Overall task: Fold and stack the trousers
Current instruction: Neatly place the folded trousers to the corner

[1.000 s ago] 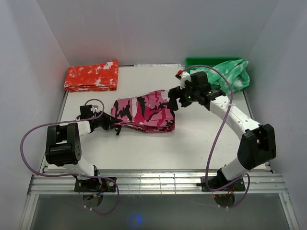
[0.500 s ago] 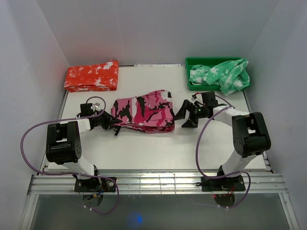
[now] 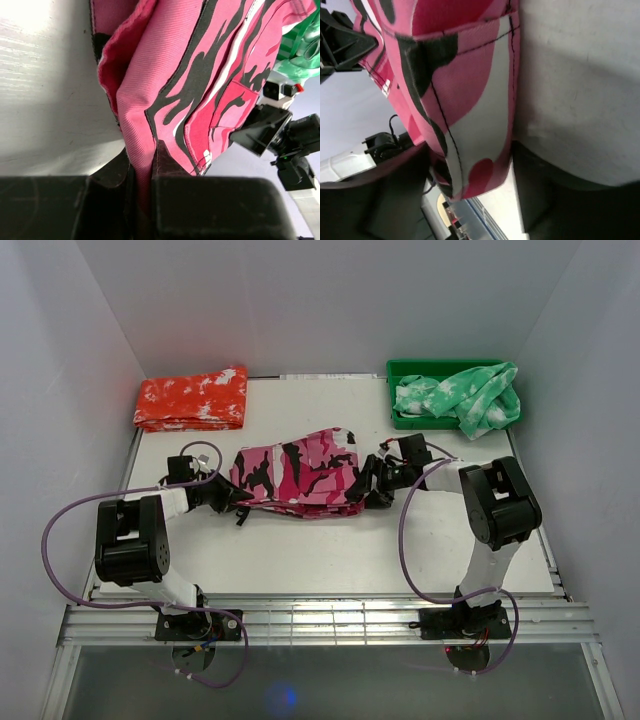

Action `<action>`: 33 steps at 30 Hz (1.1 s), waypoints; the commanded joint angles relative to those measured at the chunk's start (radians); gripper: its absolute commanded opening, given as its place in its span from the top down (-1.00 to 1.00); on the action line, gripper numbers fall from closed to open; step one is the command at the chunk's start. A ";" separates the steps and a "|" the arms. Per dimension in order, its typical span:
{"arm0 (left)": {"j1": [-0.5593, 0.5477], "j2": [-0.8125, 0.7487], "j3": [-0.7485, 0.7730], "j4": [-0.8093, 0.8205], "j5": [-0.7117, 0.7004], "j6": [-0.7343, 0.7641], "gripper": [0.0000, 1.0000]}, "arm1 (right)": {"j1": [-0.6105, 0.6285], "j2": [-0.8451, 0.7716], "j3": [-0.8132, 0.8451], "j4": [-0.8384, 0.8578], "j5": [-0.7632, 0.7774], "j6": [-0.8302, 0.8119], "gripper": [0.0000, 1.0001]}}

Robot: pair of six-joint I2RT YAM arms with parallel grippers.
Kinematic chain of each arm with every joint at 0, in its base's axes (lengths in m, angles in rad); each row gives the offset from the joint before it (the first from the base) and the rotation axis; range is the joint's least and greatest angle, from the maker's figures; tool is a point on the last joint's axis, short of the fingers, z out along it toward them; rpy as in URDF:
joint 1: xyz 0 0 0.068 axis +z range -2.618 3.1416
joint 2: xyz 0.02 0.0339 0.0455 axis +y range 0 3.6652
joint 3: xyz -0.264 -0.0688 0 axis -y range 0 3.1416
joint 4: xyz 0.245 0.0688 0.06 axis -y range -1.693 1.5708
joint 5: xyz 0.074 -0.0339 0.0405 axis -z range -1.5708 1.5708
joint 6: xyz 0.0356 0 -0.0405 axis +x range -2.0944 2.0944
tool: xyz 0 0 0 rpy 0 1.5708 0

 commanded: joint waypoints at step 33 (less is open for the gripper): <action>0.078 0.046 0.811 -0.052 -0.480 0.727 1.00 | 0.186 0.261 0.969 -0.071 0.400 -0.430 0.85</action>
